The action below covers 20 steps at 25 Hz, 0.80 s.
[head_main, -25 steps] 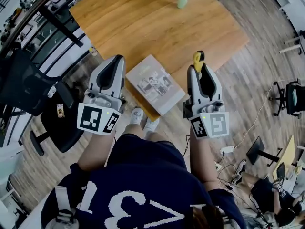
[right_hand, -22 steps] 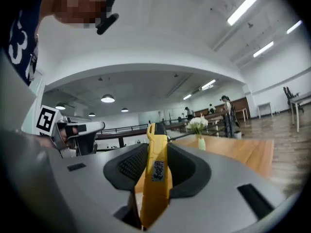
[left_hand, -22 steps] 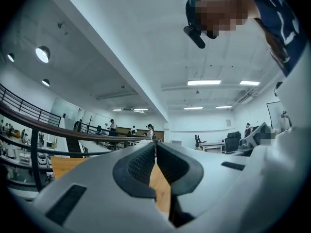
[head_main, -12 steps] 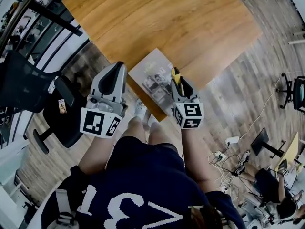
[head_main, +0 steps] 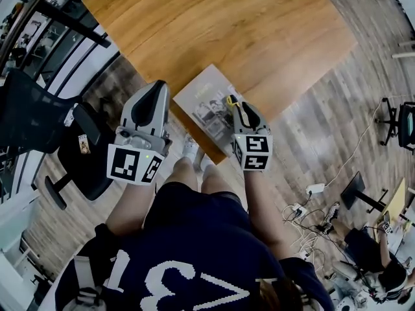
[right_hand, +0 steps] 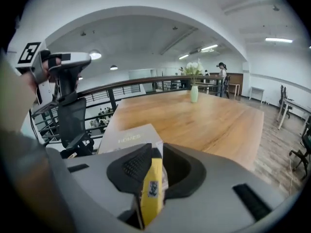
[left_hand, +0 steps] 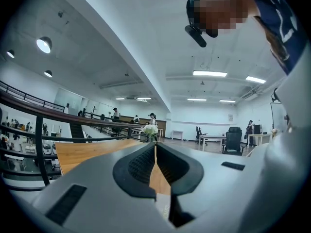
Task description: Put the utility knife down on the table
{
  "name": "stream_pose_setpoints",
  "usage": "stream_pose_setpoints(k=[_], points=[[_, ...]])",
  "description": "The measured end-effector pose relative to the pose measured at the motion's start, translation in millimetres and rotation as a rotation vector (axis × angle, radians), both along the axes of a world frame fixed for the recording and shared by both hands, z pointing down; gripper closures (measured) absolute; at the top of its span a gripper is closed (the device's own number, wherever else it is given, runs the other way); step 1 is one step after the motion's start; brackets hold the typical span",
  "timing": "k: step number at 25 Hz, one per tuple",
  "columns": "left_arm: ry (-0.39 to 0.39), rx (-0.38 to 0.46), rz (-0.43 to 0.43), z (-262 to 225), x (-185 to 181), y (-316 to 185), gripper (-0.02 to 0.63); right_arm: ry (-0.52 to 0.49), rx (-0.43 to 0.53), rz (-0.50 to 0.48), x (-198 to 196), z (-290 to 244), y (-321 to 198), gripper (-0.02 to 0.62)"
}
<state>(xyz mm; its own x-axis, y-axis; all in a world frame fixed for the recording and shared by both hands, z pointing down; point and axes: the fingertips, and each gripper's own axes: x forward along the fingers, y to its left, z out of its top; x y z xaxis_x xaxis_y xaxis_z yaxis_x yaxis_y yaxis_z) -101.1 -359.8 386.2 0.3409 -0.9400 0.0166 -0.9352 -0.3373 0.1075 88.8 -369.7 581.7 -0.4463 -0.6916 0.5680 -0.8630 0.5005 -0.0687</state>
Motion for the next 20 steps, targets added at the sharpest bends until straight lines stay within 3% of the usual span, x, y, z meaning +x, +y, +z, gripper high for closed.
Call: stream_pose_setpoints(k=[2, 5, 14, 20], points=[[-0.002, 0.018, 0.001, -9, 0, -3, 0.583, -0.036, 0.073, 0.013, 3, -29, -10, 0.545], [-0.003, 0.05, 0.002, -27, 1, -7, 0.583, -0.113, 0.194, 0.027, 7, -85, -24, 0.565], [0.004, 0.192, 0.034, -106, 4, -14, 0.583, -0.303, 0.566, 0.058, 31, -272, -33, 0.571], [0.016, 0.229, 0.054, -142, 8, -14, 0.583, -0.365, 0.713, 0.058, 40, -343, -17, 0.571]])
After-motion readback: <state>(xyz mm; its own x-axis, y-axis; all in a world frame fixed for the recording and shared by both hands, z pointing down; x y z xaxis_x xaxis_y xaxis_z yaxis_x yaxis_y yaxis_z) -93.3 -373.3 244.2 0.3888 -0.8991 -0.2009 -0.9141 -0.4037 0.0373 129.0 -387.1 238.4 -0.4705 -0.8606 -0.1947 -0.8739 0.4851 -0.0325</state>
